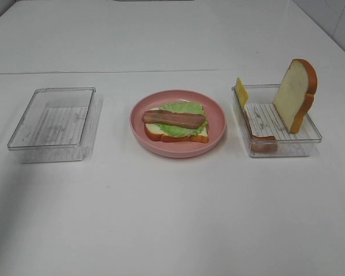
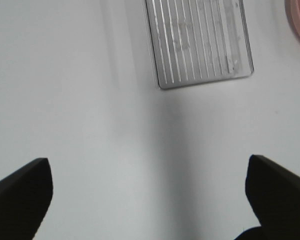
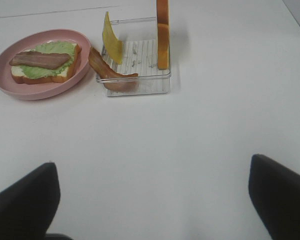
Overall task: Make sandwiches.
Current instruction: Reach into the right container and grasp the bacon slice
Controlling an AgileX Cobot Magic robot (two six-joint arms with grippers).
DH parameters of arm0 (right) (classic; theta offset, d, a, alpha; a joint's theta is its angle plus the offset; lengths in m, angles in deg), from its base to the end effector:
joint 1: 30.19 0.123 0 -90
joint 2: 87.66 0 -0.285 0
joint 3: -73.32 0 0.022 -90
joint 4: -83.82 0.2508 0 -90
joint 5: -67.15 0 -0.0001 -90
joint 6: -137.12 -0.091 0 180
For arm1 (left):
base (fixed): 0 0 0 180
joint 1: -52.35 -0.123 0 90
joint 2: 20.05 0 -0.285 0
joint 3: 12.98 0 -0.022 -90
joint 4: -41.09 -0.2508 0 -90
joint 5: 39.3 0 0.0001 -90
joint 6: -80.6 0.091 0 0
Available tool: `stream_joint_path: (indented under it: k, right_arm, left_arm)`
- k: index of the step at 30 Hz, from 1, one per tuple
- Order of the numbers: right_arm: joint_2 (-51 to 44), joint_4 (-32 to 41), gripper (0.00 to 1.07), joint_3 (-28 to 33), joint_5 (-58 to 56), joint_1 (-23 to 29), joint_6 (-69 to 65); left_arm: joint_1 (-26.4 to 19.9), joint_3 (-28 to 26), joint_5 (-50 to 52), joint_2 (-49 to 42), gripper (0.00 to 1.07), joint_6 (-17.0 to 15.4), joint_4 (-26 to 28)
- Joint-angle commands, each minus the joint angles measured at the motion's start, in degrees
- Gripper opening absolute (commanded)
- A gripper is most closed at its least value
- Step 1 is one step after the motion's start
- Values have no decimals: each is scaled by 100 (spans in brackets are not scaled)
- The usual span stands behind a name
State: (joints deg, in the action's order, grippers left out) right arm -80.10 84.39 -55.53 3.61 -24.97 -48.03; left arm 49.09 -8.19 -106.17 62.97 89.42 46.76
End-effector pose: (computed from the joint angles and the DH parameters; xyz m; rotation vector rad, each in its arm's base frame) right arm -0.0028 0.0006 0.2609 -0.0018 2.1359 0.1185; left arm 0.2540 0.0062 0.3556 0.1057 2.6892 -0.0700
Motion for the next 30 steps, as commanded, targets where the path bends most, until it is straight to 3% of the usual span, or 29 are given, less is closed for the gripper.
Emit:
stream_joint_path:
  k: [1,6,13,14,19,21,30]
  right_arm:
    - [-172,0,96,11,57,-34,57]
    - [-172,-23,96,11,57,-34,63]
    - [-172,-23,96,11,57,-34,63]
    - [-172,-23,96,11,57,-34,63]
    - [-172,-23,96,11,57,-34,63]
    - [-172,-57,96,11,57,-34,57]
    - [-166,-57,96,11,57,-34,57]
  left_arm:
    - [6,607,97,-676,100,126,6]
    - [6,1851,103,-2550,100,155,6]
    - [6,2819,109,-4309,100,155,6]
    - [6,3094,74,-4905,100,155,29]
    - [6,3455,-29,-5879,100,149,23]
    - [6,3713,-46,-6784,100,143,183]
    - [6,4057,0,-7649,100,143,498]
